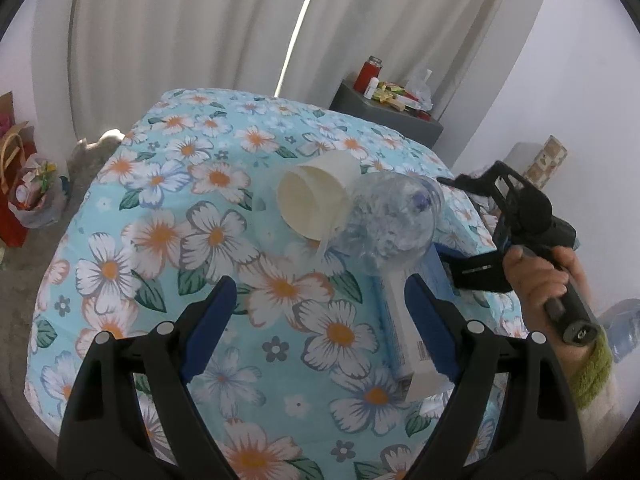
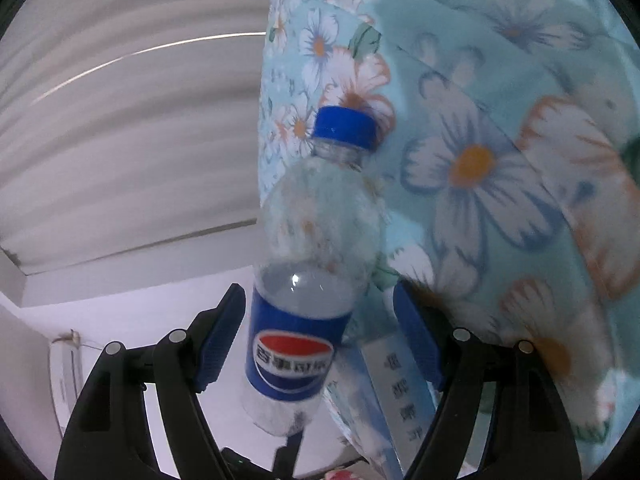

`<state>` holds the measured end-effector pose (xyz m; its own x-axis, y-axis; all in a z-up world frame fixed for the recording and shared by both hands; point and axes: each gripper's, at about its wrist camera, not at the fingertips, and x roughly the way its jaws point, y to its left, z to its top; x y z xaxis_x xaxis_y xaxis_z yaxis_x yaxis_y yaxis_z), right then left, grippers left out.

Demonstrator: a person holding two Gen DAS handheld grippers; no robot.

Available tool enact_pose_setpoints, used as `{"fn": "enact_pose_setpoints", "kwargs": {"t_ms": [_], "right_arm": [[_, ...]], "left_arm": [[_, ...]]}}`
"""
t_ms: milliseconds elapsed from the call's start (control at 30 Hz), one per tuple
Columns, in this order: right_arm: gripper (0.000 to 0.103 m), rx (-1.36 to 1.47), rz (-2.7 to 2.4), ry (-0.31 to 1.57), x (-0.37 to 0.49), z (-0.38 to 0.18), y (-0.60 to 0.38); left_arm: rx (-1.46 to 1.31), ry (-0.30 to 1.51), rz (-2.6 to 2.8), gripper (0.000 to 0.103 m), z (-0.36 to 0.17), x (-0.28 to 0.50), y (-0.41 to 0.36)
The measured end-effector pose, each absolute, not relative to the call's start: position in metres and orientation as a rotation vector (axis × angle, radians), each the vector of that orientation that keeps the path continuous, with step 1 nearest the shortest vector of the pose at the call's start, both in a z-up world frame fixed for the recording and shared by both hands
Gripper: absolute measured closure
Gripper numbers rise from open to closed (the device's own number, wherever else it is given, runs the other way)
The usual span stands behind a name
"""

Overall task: Collect trash
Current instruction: 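Close the right tool on the Pepsi bottle and lift it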

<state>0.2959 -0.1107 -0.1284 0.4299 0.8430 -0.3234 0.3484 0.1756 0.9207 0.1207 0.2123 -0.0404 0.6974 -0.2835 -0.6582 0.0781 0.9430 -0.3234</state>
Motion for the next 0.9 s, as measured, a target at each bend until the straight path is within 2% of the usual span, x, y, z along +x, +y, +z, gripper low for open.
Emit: {"fn": "enact_pose_setpoints", "kwargs": {"t_ms": [100, 167, 267, 400, 633, 800, 833, 900], "right_arm": [[0.03, 1.419, 0.513, 1.13, 0.3, -0.13, -0.111], [0.04, 1.416, 0.522, 1.136, 0.303, -0.131, -0.111], [0.05, 1.453, 0.552, 1.151, 0.306, -0.136, -0.109], [0.05, 1.476, 0.55, 1.163, 0.299, -0.142, -0.109], [0.038, 1.46, 0.546, 1.183, 0.299, -0.143, -0.097], [0.038, 1.438, 0.557, 1.201, 0.307, -0.144, -0.084], [0.045, 1.445, 0.569, 1.193, 0.307, -0.144, -0.085], [0.047, 1.456, 0.588, 1.175, 0.308, -0.142, -0.085]], "left_arm": [[-0.281, 0.775, -0.22, 0.022, -0.045, 0.124, 0.213], [-0.288, 0.774, -0.232, 0.022, -0.045, 0.126, 0.213], [-0.303, 0.777, -0.247, 0.022, -0.047, 0.128, 0.213], [-0.298, 0.774, -0.249, 0.022, -0.046, 0.126, 0.211], [-0.289, 0.77, -0.244, 0.022, -0.041, 0.119, 0.208], [-0.288, 0.768, -0.235, 0.022, -0.038, 0.113, 0.207], [-0.287, 0.766, -0.234, 0.022, -0.036, 0.111, 0.208], [-0.28, 0.761, -0.231, 0.022, -0.034, 0.107, 0.207]]}}
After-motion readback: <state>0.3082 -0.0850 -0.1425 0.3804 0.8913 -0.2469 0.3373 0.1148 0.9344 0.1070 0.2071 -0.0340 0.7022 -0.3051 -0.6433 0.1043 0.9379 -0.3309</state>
